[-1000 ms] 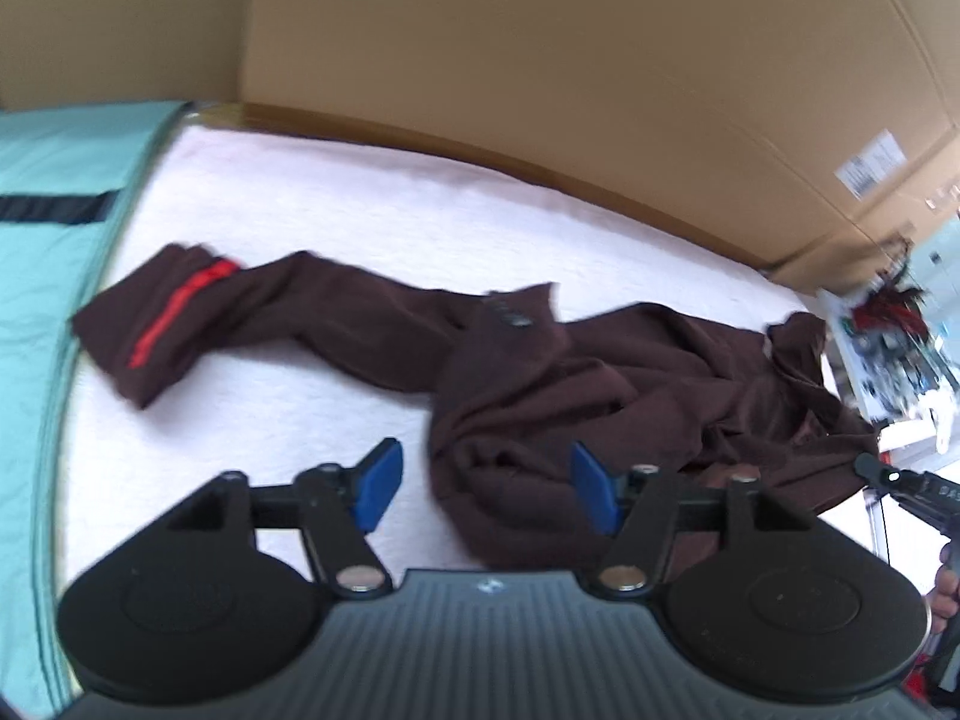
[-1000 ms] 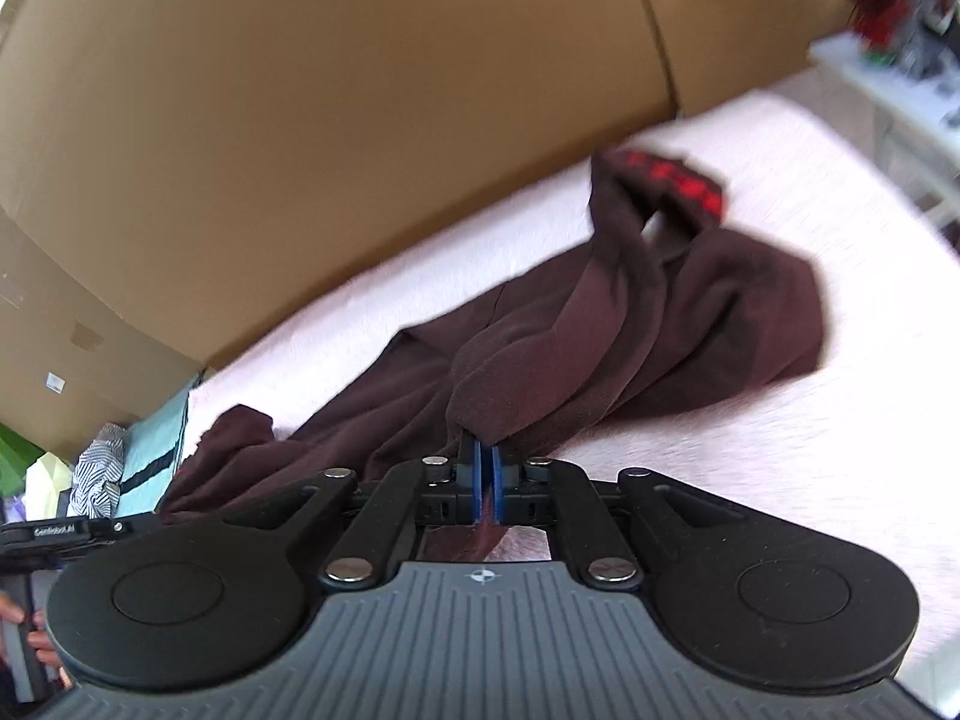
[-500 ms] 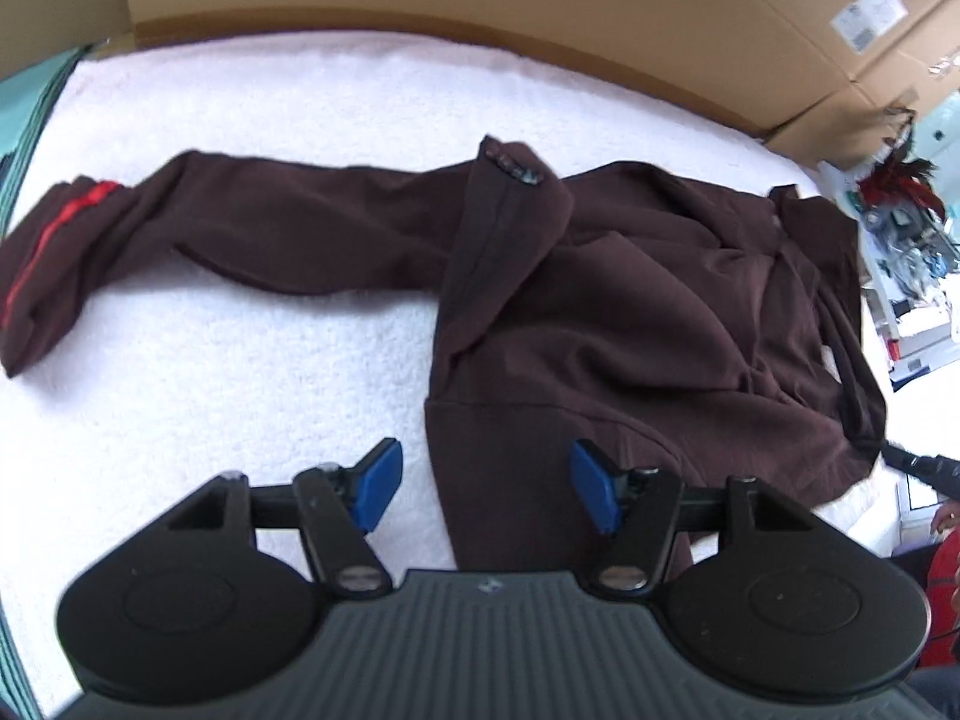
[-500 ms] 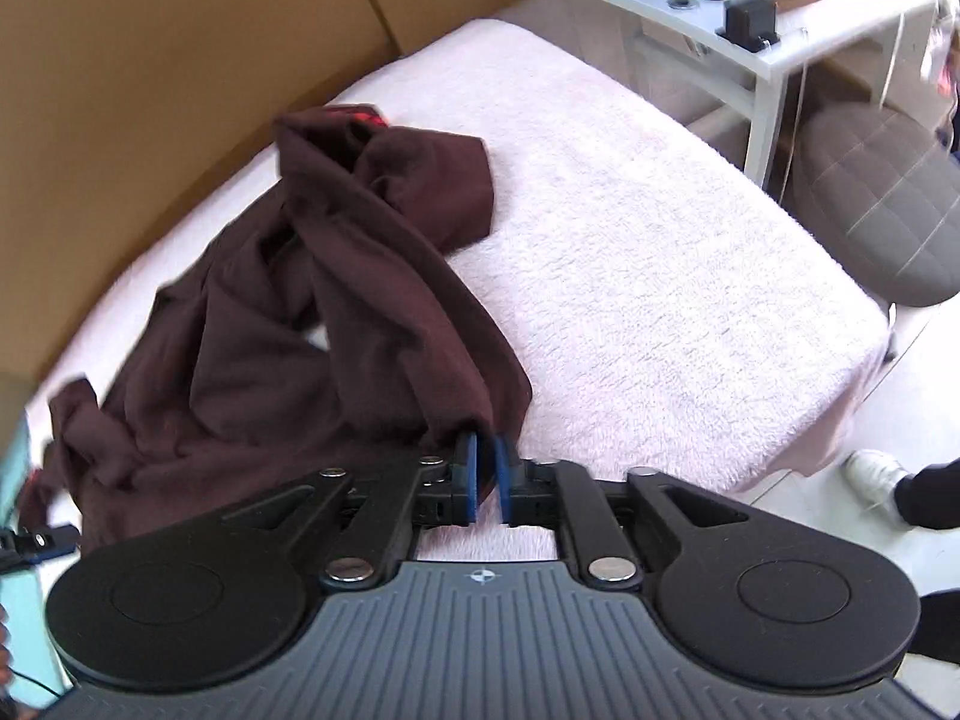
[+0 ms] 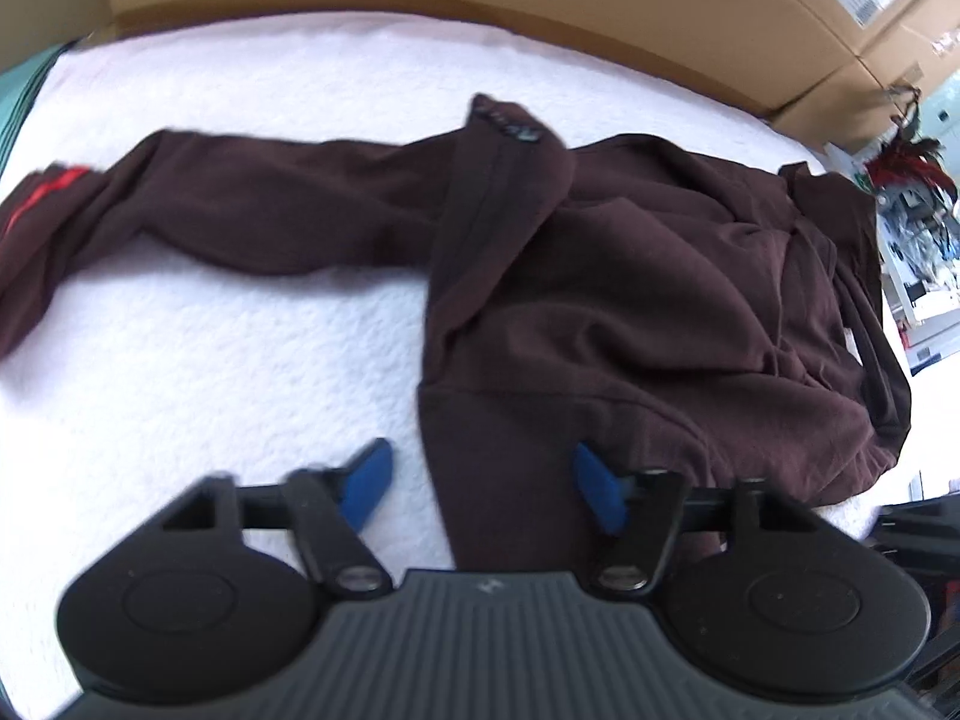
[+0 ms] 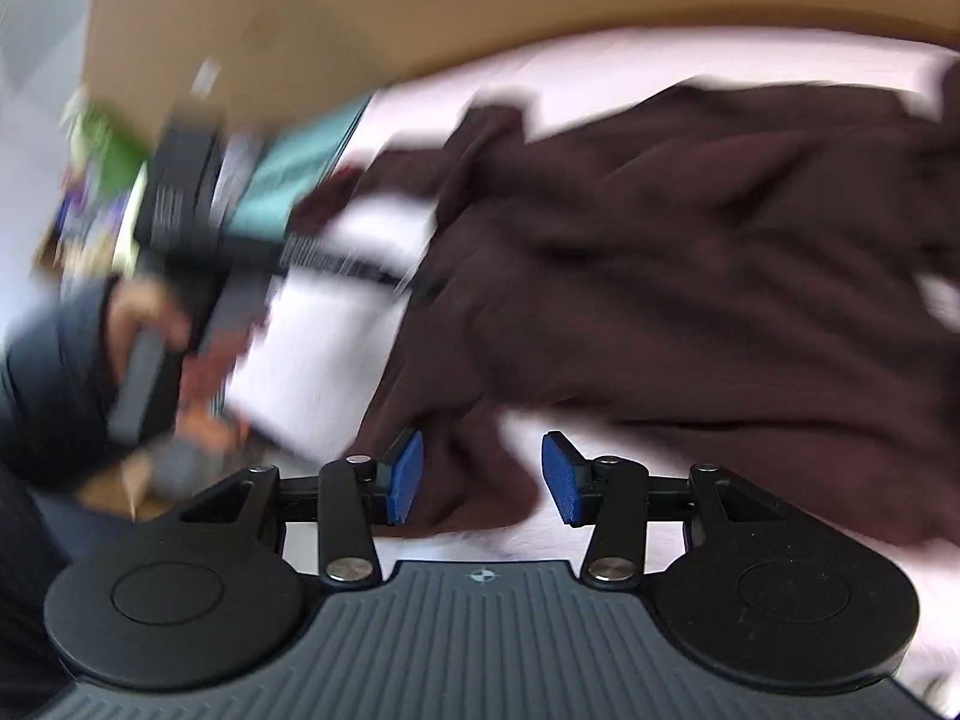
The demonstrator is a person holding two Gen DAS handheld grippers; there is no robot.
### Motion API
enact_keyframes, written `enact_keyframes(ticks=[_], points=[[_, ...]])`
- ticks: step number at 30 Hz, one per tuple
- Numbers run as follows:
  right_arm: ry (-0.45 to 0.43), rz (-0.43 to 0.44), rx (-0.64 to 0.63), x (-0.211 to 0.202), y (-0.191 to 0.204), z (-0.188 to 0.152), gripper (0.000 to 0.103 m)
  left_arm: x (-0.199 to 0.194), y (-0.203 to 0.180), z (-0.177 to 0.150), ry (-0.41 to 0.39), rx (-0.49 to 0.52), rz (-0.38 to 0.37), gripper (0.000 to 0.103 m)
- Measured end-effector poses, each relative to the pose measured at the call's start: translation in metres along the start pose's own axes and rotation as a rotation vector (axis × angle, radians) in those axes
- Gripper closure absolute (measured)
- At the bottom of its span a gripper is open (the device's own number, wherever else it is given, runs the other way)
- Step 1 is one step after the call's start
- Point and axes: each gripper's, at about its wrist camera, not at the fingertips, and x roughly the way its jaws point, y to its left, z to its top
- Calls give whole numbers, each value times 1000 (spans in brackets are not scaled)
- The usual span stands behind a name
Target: Fold clothes
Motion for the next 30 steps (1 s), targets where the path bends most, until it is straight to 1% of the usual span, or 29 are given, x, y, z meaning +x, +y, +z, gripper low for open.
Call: enact_keyframes(ticks=[1, 2, 3, 6, 7, 9, 11, 13, 15, 17, 19, 20, 22, 23, 24, 26, 27, 28, 29, 30], points=[[16, -1, -21, 11, 4, 2, 51, 0, -1, 1, -3, 4, -12, 78], [29, -2, -40, 21, 7, 4, 44, -1, -2, 1, -5, 9, -24, 90], [43, -4, -59, 32, 10, 6, 40, -3, -3, 2, -10, 11, -26, 103], [63, 35, -52, 48, 9, 11, 39, -13, -4, 2, -33, 14, -52, 103], [65, 47, -44, 53, 7, 14, 42, -17, -3, 3, -43, 9, -65, 103], [90, 96, 7, 61, 3, 21, 88, -30, -4, 7, -72, 3, -82, 103], [64, 133, 28, 50, 8, 28, 89, -49, -6, 15, -119, 12, -101, 103], [-16, 176, 8, 22, 16, 45, 89, -73, -7, 28, -176, 29, -118, 103], [-112, 203, -20, -9, 24, 66, 90, -99, -9, 45, -258, 61, -114, 103], [-231, 175, -65, -38, 30, 96, 90, -121, -10, 64, -344, 89, -95, 103], [-346, 131, -107, -64, 33, 128, 90, -135, -11, 78, -410, 123, -56, 103], [-398, 91, -125, -73, 32, 146, 90, -136, -12, 83, -420, 132, -37, 103], [-493, -23, -146, -82, 26, 180, 90, -139, -12, 93, -438, 149, 2, 102], [-523, -82, -135, -81, 18, 197, 90, -134, -12, 95, -433, 150, 10, 102], [-551, -140, -121, -79, 9, 213, 90, -130, -12, 97, -427, 151, 18, 101], [-571, -253, -99, -67, -14, 240, 90, -114, -13, 98, -408, 157, 61, 100], [-573, -301, -88, -58, -28, 250, 90, -105, -13, 98, -397, 159, 84, 93], [-563, -328, -69, -47, -45, 258, 90, -94, -13, 99, -372, 144, 95, 87], [-552, -353, -48, -35, -61, 265, 90, -83, -12, 100, -347, 129, 105, 77], [-534, -359, -13, -23, -79, 270, 90, -72, -12, 101, -321, 114, 115, 75]])
